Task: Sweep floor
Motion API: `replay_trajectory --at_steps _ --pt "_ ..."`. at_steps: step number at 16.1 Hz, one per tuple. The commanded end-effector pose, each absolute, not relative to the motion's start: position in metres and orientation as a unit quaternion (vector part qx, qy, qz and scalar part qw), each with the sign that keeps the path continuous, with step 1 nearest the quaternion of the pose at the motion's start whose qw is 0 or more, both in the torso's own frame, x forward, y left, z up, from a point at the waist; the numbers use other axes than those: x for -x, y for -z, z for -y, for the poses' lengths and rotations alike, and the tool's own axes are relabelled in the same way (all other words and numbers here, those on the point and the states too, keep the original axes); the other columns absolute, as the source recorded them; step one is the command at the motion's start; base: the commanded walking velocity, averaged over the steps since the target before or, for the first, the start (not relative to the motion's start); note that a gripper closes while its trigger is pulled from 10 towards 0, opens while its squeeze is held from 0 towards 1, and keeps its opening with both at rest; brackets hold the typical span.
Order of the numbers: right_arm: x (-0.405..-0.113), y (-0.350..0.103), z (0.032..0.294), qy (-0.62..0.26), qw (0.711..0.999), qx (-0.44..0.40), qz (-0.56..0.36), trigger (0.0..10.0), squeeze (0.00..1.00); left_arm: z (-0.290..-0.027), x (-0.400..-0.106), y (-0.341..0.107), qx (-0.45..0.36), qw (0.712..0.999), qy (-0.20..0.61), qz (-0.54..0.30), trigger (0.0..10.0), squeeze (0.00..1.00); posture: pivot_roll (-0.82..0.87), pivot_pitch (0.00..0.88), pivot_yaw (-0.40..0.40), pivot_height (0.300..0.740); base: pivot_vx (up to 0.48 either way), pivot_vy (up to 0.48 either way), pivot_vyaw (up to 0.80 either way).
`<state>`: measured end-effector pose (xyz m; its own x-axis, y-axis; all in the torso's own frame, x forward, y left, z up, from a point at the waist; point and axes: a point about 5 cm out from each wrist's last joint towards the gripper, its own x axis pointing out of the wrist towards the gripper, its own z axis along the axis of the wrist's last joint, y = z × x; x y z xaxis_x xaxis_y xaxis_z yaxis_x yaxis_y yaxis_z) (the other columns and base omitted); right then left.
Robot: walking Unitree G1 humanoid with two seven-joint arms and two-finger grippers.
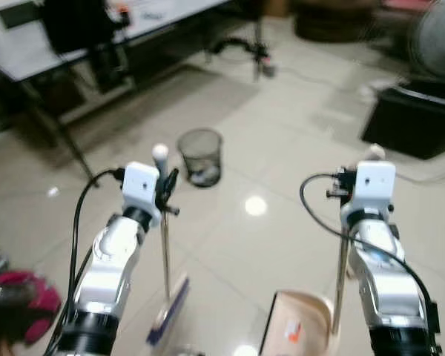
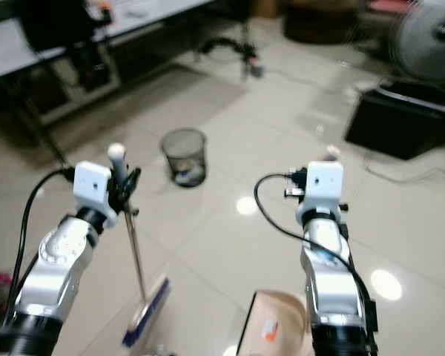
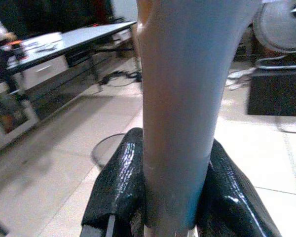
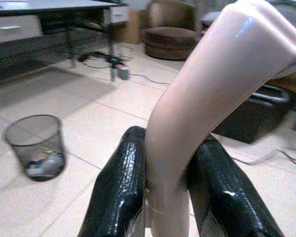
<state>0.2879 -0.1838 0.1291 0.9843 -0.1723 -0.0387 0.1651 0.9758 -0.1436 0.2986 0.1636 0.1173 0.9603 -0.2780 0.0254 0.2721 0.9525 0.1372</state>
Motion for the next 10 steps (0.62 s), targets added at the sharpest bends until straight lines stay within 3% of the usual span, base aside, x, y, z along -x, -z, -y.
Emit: replay_trajectory --at_steps 1,10 --pt "-0.289 -0.142 0.178 0.079 0.995 0.061 -0.001 10.0 0.0 -0.168 -0.301 -0.126 -0.072 0.987 0.135 0.042 10.0 0.0 -0.01 0.049 0.074 0.74 0.458 0.0 -0.8" --pt "-0.287 -0.151 0.19 0.12 0.991 0.058 0.03 10.0 0.0 -0.166 -0.306 -0.133 -0.074 0.986 0.135 0.06 10.0 0.0 -0.02 0.037 0.08 0.74 0.48 0.0 -0.8"
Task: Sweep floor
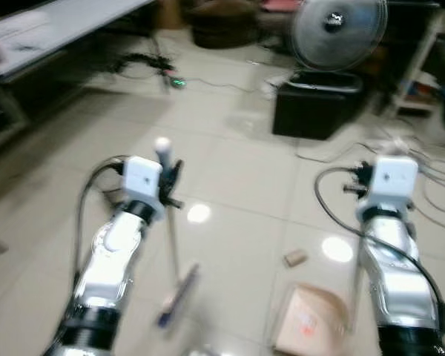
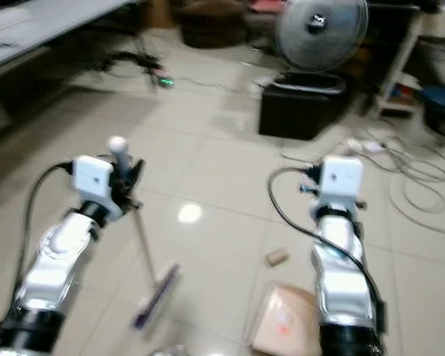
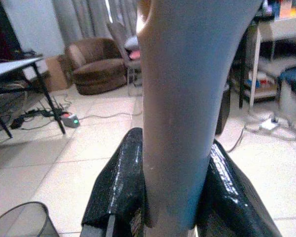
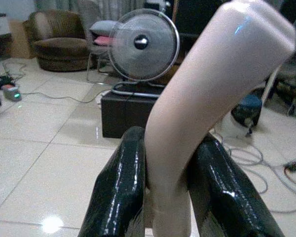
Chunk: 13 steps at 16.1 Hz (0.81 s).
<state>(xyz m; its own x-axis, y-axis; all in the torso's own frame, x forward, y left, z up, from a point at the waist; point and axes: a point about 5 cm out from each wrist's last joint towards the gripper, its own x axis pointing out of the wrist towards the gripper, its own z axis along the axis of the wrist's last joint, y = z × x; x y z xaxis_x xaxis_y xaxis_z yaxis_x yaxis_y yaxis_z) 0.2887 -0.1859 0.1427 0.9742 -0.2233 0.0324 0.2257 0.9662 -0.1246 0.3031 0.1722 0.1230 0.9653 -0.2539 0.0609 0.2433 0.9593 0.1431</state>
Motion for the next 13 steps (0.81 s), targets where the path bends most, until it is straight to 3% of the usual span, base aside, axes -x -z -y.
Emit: replay_trajectory --at_steps 1,4,11,13 --pt "-0.2874 -0.1508 0.1898 0.121 0.991 0.058 0.03 10.0 0.0 -0.1655 -0.3065 -0.1328 -0.074 0.986 0.136 0.06 10.0 0.0 -0.02 0.037 0.08 0.74 0.48 0.0 -0.8" --pt "-0.2867 -0.1521 0.1912 0.124 0.99 0.062 0.036 10.0 0.0 -0.1644 -0.3073 -0.1332 -0.075 0.986 0.137 0.063 10.0 0.0 -0.02 0.037 0.081 0.74 0.48 0.0 -0.8" --pt "-0.2858 -0.153 0.1949 0.125 0.989 0.067 0.045 10.0 0.0 -0.1658 -0.3088 -0.1341 -0.083 0.986 0.132 0.065 10.0 0.0 -0.02 0.058 0.088 0.74 0.48 0.0 0.0" --pt "-0.2864 -0.1516 0.195 0.124 0.989 0.064 0.042 10.0 0.0 -0.1673 -0.3094 -0.1337 -0.088 0.986 0.127 0.064 10.0 0.0 -0.02 0.061 0.088 0.74 0.0 0.0 0.0"
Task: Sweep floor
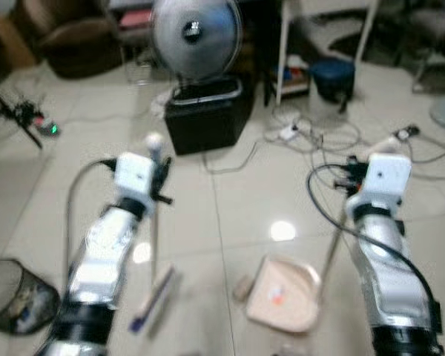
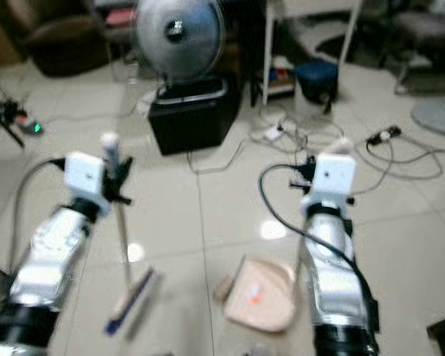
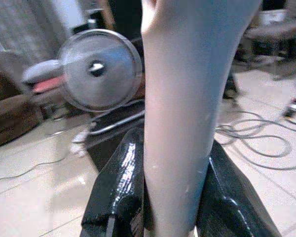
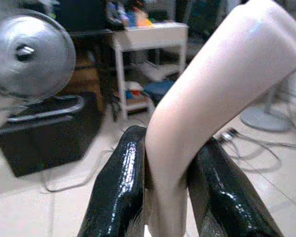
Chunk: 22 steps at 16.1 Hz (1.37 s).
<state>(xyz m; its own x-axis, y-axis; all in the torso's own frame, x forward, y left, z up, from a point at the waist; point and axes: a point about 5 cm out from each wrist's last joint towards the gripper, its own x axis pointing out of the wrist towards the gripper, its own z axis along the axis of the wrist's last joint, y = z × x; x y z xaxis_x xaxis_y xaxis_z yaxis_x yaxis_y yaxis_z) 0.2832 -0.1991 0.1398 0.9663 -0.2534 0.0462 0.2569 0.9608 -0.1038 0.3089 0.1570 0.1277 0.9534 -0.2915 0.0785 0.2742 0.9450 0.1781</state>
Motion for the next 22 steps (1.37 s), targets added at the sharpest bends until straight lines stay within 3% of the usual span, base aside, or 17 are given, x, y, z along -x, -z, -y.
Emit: replay_trajectory --at_steps 1,5,9,14,18,22 --pt "-0.286 -0.15 0.195 0.124 0.989 0.063 0.041 10.0 0.0 -0.17 -0.31 -0.133 -0.092 0.986 0.121 0.062 10.0 0.0 -0.02 0.062 0.087 0.74 0.0 0.0 0.0" --pt "-0.286 -0.15 0.198 0.129 0.988 0.063 0.049 10.0 0.0 -0.173 -0.311 -0.132 -0.095 0.987 0.115 0.061 10.0 0.0 -0.01 0.065 0.091 0.74 0.0 0.0 0.0" --pt "-0.288 -0.154 0.224 0.18 0.974 0.117 0.07 10.0 0.0 -0.179 -0.315 -0.131 -0.085 0.99 0.092 0.058 10.0 0.0 0.0 0.09 0.087 0.74 0.0 0.0 0.0" --pt "-0.291 -0.152 0.242 0.173 0.976 0.092 0.095 10.0 0.0 -0.179 -0.318 -0.131 -0.092 0.989 0.088 0.079 10.0 0.0 0.05 0.173 0.077 0.74 0.0 0.0 0.0" --pt "-0.305 -0.155 0.246 0.148 0.977 0.087 0.126 10.0 0.0 -0.185 -0.33 -0.148 -0.086 0.988 0.053 0.119 10.0 0.0 0.09 0.261 0.114 0.74 0.0 0.0 0.0" --pt "-0.302 -0.159 0.234 0.146 0.976 0.065 0.144 10.0 0.0 -0.167 -0.325 -0.144 -0.077 0.985 0.103 0.113 10.0 0.0 0.07 0.248 0.117 0.74 0.0 0.0 0.0"
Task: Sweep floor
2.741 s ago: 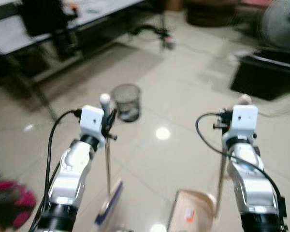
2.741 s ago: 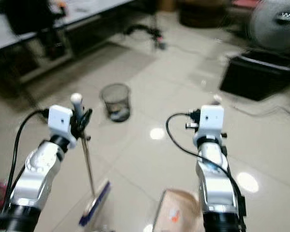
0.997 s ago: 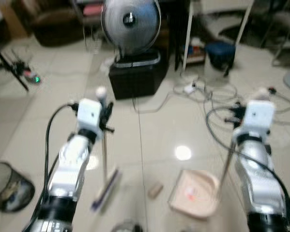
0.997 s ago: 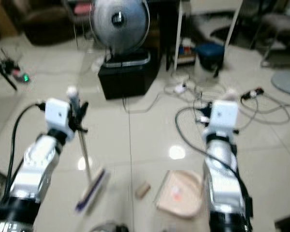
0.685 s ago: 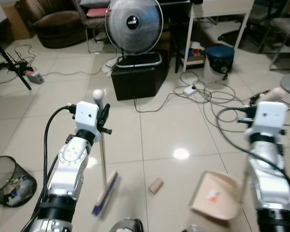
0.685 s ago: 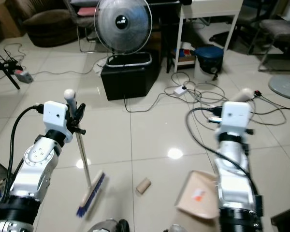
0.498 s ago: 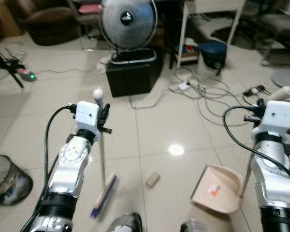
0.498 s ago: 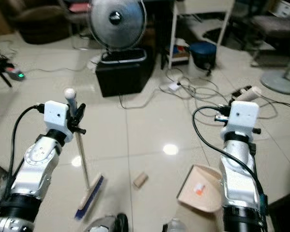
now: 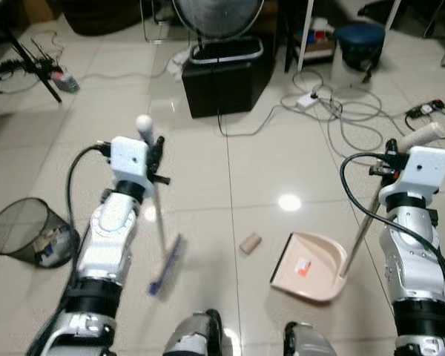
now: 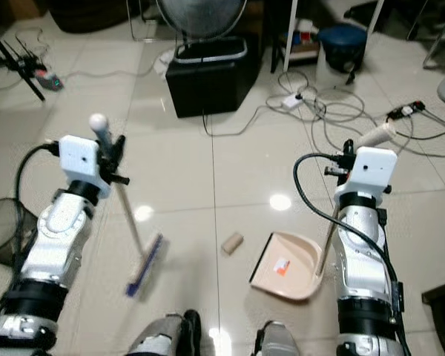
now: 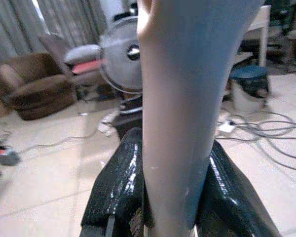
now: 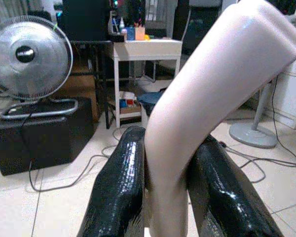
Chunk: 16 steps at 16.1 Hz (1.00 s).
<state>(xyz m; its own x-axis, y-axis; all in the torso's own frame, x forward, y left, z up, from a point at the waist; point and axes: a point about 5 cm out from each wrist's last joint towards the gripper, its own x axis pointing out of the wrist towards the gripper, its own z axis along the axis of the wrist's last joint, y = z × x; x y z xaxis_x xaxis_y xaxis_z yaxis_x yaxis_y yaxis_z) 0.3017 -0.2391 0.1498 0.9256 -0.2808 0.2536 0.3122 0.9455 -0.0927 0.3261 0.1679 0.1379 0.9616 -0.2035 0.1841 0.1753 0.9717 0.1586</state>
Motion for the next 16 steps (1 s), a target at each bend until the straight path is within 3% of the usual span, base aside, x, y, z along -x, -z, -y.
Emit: replay_trajectory --at_steps 1,8,16 --pt "-0.299 -0.158 0.229 0.145 0.977 0.068 0.143 10.0 0.0 -0.163 -0.322 -0.142 -0.077 0.984 0.112 0.113 10.0 0.0 0.05 0.237 0.117 0.74 0.0 0.0 0.0" --pt "-0.277 -0.149 0.192 0.083 0.99 0.044 0.109 10.0 0.0 -0.162 -0.307 -0.133 -0.081 0.984 0.122 0.103 10.0 0.0 -0.03 0.123 0.091 0.74 0.0 0.0 0.0" --pt "-0.279 -0.146 0.188 0.078 0.993 0.02 0.09 10.0 0.0 -0.151 -0.308 -0.142 -0.085 0.979 0.146 0.114 10.0 0.0 -0.02 0.086 0.108 0.74 0.401 0.0 0.0"
